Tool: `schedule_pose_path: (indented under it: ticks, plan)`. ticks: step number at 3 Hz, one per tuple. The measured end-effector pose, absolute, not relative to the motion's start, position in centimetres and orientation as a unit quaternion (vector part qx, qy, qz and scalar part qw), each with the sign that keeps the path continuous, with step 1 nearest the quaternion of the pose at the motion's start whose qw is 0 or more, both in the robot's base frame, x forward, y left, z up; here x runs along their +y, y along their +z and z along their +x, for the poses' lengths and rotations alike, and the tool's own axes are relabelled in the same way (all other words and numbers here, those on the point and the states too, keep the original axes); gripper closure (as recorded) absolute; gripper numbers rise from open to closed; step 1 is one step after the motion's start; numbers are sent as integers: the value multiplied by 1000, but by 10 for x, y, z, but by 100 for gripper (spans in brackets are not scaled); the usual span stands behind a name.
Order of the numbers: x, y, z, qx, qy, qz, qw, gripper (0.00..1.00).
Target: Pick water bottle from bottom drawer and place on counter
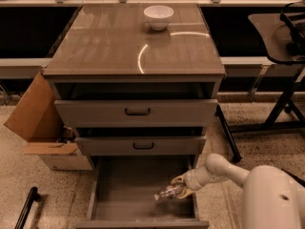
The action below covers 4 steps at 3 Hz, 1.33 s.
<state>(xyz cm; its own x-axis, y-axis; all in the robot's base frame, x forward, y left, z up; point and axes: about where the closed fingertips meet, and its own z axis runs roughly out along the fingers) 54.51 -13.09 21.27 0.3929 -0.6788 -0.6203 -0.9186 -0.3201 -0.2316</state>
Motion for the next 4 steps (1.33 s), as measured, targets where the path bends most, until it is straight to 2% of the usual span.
schedule_pose_path:
  ticks: [1,3,4]
  plan:
    - [-185,273,553,505,177,-780,324,100]
    - [-186,280,552,501,175,-781,330,100]
    - [-192,327,551,480,137,-795,344,100]
